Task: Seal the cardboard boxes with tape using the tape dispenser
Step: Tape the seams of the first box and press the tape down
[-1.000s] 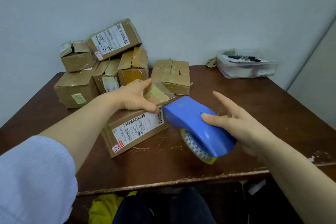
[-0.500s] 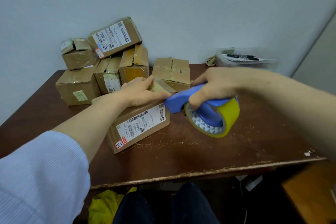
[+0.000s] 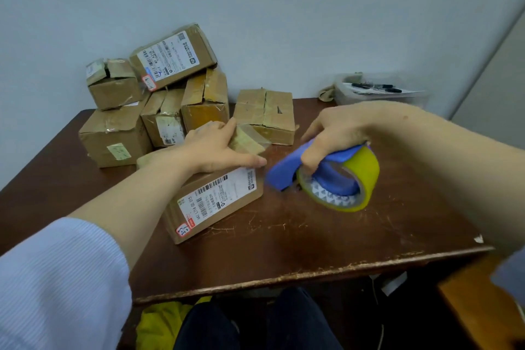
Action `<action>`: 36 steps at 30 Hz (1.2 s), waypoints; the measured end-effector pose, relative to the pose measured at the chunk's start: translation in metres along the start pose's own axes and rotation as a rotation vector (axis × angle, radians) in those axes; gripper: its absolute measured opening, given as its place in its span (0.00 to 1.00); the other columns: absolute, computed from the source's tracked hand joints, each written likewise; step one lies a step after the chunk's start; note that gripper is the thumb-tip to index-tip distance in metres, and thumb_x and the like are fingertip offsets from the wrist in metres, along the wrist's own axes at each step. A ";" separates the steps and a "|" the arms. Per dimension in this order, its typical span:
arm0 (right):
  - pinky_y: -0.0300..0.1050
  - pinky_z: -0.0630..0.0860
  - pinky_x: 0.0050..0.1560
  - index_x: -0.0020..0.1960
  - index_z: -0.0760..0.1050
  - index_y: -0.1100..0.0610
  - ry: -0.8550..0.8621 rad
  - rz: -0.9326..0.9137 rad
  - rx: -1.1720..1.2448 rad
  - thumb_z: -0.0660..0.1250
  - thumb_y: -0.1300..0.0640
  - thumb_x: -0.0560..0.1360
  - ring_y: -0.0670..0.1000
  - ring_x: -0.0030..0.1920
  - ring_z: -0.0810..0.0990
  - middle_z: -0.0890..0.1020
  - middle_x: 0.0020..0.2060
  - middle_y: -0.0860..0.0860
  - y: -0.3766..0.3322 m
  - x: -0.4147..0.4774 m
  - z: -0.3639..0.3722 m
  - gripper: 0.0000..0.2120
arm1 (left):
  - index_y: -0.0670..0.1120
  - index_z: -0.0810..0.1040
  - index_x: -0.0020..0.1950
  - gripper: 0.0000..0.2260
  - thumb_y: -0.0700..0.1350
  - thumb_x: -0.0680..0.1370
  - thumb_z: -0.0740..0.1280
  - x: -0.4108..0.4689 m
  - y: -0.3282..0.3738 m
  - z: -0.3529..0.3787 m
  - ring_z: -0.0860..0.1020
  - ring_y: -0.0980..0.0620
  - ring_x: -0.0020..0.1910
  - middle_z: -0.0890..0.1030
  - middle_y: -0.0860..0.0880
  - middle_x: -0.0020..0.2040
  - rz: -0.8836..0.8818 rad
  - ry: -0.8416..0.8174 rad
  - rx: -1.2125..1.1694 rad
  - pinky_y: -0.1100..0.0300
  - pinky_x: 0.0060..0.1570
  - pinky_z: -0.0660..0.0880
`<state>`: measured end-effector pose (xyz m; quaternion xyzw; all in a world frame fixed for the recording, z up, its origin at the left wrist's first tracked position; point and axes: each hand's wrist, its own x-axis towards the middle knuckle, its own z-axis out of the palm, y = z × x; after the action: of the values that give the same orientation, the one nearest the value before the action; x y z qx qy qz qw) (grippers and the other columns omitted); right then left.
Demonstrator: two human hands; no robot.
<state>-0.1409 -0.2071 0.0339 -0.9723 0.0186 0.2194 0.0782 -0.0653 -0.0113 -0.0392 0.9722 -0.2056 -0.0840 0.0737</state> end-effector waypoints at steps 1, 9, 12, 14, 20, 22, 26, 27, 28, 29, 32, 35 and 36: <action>0.51 0.77 0.57 0.62 0.76 0.52 0.067 0.015 -0.039 0.73 0.38 0.60 0.53 0.56 0.78 0.78 0.60 0.48 0.011 -0.003 0.000 0.34 | 0.48 0.46 0.78 0.58 0.80 0.58 0.58 0.001 0.001 0.001 0.61 0.45 0.72 0.61 0.45 0.74 -0.003 0.003 0.024 0.48 0.69 0.61; 0.50 0.71 0.52 0.78 0.45 0.53 0.428 0.175 -0.212 0.59 0.39 0.77 0.60 0.59 0.74 0.69 0.62 0.59 0.065 0.038 0.096 0.38 | 0.46 0.51 0.78 0.47 0.67 0.68 0.67 0.001 0.011 0.002 0.65 0.43 0.69 0.65 0.43 0.71 -0.028 0.060 0.063 0.49 0.63 0.66; 0.48 0.71 0.53 0.78 0.44 0.53 0.539 0.172 -0.262 0.59 0.42 0.78 0.58 0.57 0.74 0.70 0.62 0.59 0.070 0.048 0.117 0.37 | 0.46 0.57 0.75 0.44 0.66 0.67 0.68 -0.002 0.013 0.005 0.66 0.44 0.67 0.68 0.44 0.69 -0.061 0.101 0.044 0.50 0.61 0.67; 0.50 0.71 0.54 0.78 0.46 0.53 0.517 0.199 -0.322 0.60 0.42 0.78 0.59 0.58 0.74 0.70 0.62 0.59 0.068 0.048 0.119 0.37 | 0.45 0.56 0.75 0.46 0.68 0.67 0.68 -0.004 0.014 0.005 0.65 0.44 0.69 0.67 0.44 0.70 -0.087 0.092 0.023 0.49 0.62 0.66; 0.39 0.46 0.72 0.77 0.55 0.58 0.739 -0.198 0.394 0.56 0.52 0.82 0.51 0.76 0.52 0.54 0.77 0.54 0.003 0.021 0.119 0.26 | 0.48 0.51 0.78 0.36 0.60 0.77 0.63 -0.015 -0.002 -0.012 0.60 0.48 0.75 0.58 0.49 0.77 -0.118 0.145 -0.481 0.53 0.71 0.58; 0.30 0.39 0.67 0.78 0.45 0.56 0.531 -0.246 0.803 0.50 0.49 0.83 0.43 0.76 0.43 0.45 0.77 0.49 -0.033 0.016 0.122 0.28 | 0.47 0.58 0.77 0.28 0.54 0.80 0.61 -0.015 -0.012 -0.011 0.62 0.48 0.73 0.63 0.48 0.76 -0.126 0.281 -0.426 0.54 0.71 0.59; 0.35 0.37 0.69 0.76 0.34 0.57 0.464 -0.240 1.074 0.48 0.44 0.82 0.43 0.75 0.36 0.36 0.76 0.50 -0.077 0.034 0.136 0.33 | 0.47 0.68 0.72 0.23 0.56 0.80 0.58 -0.015 -0.014 0.008 0.71 0.44 0.66 0.74 0.45 0.67 -0.080 0.250 -0.191 0.51 0.62 0.69; 0.35 0.37 0.70 0.76 0.33 0.56 0.477 -0.231 1.085 0.47 0.44 0.81 0.43 0.75 0.35 0.35 0.76 0.48 -0.083 0.038 0.141 0.33 | 0.46 0.70 0.69 0.21 0.56 0.81 0.56 -0.014 -0.014 0.011 0.73 0.43 0.63 0.76 0.43 0.63 -0.077 0.242 -0.113 0.51 0.56 0.71; 0.36 0.38 0.71 0.76 0.31 0.54 0.501 -0.225 1.088 0.47 0.43 0.81 0.42 0.75 0.36 0.35 0.76 0.46 -0.088 0.041 0.145 0.33 | 0.45 0.70 0.66 0.20 0.57 0.81 0.54 -0.012 -0.013 0.012 0.75 0.42 0.59 0.78 0.43 0.57 -0.065 0.248 -0.056 0.52 0.49 0.71; 0.35 0.39 0.72 0.76 0.31 0.52 0.529 -0.221 1.093 0.47 0.43 0.81 0.41 0.75 0.36 0.35 0.76 0.45 -0.091 0.042 0.149 0.33 | 0.45 0.71 0.62 0.19 0.57 0.81 0.53 -0.011 -0.013 0.012 0.76 0.41 0.55 0.78 0.44 0.51 -0.052 0.258 -0.020 0.53 0.44 0.70; 0.34 0.40 0.71 0.75 0.31 0.48 0.591 -0.235 1.109 0.47 0.42 0.80 0.39 0.74 0.38 0.37 0.76 0.41 -0.094 0.045 0.158 0.33 | 0.44 0.71 0.57 0.19 0.57 0.81 0.52 -0.007 -0.013 0.012 0.76 0.42 0.51 0.74 0.48 0.43 -0.049 0.266 0.015 0.53 0.42 0.70; 0.37 0.46 0.72 0.77 0.37 0.50 0.560 -0.200 1.148 0.51 0.39 0.78 0.42 0.76 0.45 0.44 0.77 0.43 -0.086 0.047 0.160 0.36 | 0.43 0.73 0.58 0.20 0.56 0.82 0.52 -0.003 -0.015 0.012 0.77 0.42 0.53 0.78 0.45 0.50 -0.042 0.238 -0.009 0.52 0.47 0.72; 0.38 0.47 0.72 0.78 0.41 0.52 0.551 -0.170 1.155 0.53 0.39 0.78 0.43 0.76 0.47 0.47 0.77 0.45 -0.081 0.045 0.160 0.36 | 0.42 0.75 0.55 0.19 0.55 0.82 0.53 -0.001 -0.018 0.011 0.77 0.43 0.52 0.79 0.44 0.49 -0.034 0.233 -0.043 0.53 0.46 0.71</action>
<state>-0.1624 -0.1021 -0.1161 -0.7925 0.0759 -0.0905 0.5983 -0.0614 0.0039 -0.0530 0.9770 -0.1771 0.0237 0.1166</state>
